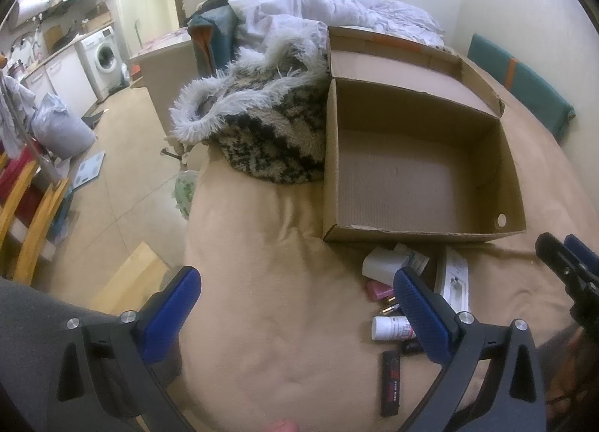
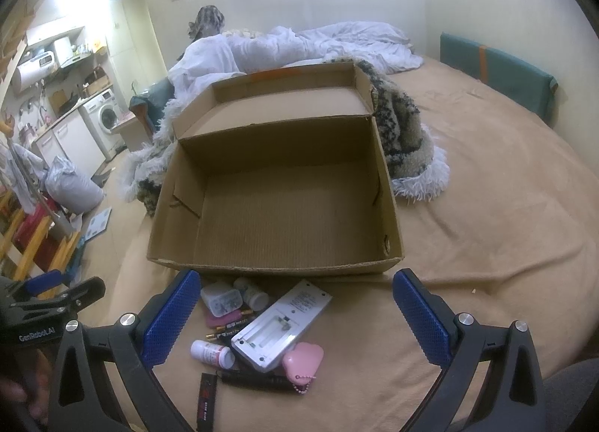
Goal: Organize rigid objects
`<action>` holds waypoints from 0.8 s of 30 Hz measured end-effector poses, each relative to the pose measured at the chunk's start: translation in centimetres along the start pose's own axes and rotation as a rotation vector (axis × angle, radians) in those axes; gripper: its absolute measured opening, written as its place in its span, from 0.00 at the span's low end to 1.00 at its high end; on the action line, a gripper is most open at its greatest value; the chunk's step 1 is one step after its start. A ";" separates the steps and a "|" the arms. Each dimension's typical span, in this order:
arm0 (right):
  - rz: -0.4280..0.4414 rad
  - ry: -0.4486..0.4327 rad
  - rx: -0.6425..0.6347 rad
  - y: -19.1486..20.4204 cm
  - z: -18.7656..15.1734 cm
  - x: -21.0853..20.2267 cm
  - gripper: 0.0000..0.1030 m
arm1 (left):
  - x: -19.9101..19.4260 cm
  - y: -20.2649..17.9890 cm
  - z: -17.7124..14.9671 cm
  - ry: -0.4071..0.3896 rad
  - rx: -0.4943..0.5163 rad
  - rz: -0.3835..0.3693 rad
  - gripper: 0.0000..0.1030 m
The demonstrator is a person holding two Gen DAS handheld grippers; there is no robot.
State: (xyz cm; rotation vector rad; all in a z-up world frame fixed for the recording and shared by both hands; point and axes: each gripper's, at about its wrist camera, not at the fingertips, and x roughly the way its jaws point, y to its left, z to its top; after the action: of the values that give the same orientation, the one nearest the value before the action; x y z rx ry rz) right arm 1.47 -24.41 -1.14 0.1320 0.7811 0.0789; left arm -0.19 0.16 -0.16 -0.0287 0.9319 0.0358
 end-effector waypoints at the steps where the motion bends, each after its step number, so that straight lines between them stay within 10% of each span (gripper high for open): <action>1: 0.001 0.000 0.001 0.0 0.0 0.0 1.00 | 0.0 0.0 0.0 0.001 -0.001 -0.003 1.00; 24: 0.006 -0.001 0.011 -0.3 0.1 0.0 1.00 | -0.8 -0.1 0.1 -0.005 0.003 0.003 1.00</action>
State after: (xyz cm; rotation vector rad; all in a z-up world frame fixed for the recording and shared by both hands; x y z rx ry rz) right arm 1.58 -24.69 -1.12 0.1443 0.7807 0.0801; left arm -0.54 0.01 0.53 -0.0244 0.9274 0.0372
